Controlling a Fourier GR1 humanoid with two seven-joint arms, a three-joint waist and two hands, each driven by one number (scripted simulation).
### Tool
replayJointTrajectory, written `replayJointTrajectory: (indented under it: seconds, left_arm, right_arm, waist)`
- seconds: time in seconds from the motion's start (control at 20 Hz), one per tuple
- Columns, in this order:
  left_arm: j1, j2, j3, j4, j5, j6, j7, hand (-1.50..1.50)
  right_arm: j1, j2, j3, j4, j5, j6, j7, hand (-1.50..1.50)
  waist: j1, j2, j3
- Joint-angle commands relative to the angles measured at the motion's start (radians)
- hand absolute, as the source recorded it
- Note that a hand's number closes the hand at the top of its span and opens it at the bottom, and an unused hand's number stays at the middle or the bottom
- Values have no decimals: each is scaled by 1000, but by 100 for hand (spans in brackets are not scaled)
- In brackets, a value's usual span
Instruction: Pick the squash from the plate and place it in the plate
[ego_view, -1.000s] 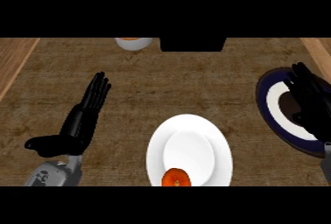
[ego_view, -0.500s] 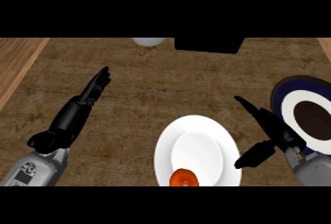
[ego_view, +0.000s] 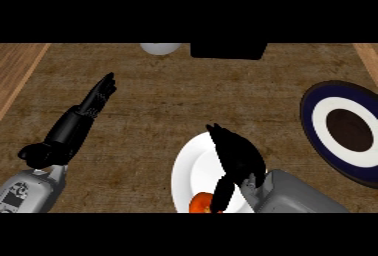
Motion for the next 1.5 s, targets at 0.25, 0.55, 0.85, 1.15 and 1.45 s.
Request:
replayJointTrajectory:
  seconds: [0.25, 0.55, 0.85, 1.15, 1.45]
  left_arm:
    - [46, 32, 43, -4, 9, -28, -27, 0]
    - [-10, 12, 54, 4, 3, -9, 20, 0]
    - [69, 8, 44, -63, -8, 0, 17, 0]
    - [67, 6, 57, -69, -14, -13, 27, 0]
    - [91, -21, 58, 8, -47, -12, -39, 0]
  right_arm:
    - [-73, 247, -4, 108, -180, 96, 392, -150]
    - [-180, 209, -13, 242, -237, 132, 394, -150]
    - [-223, 132, -46, 262, -327, 123, 395, -150]
    - [-252, 144, -43, 284, -409, 104, 395, -150]
    - [-247, 160, 43, 292, -456, 89, 395, -150]
  waist:
    - [-20, 1, 1]
    - [-43, -1, 2]
    - [-47, -8, 2]
    - [-48, -4, 4]
    - [-55, -1, 3]
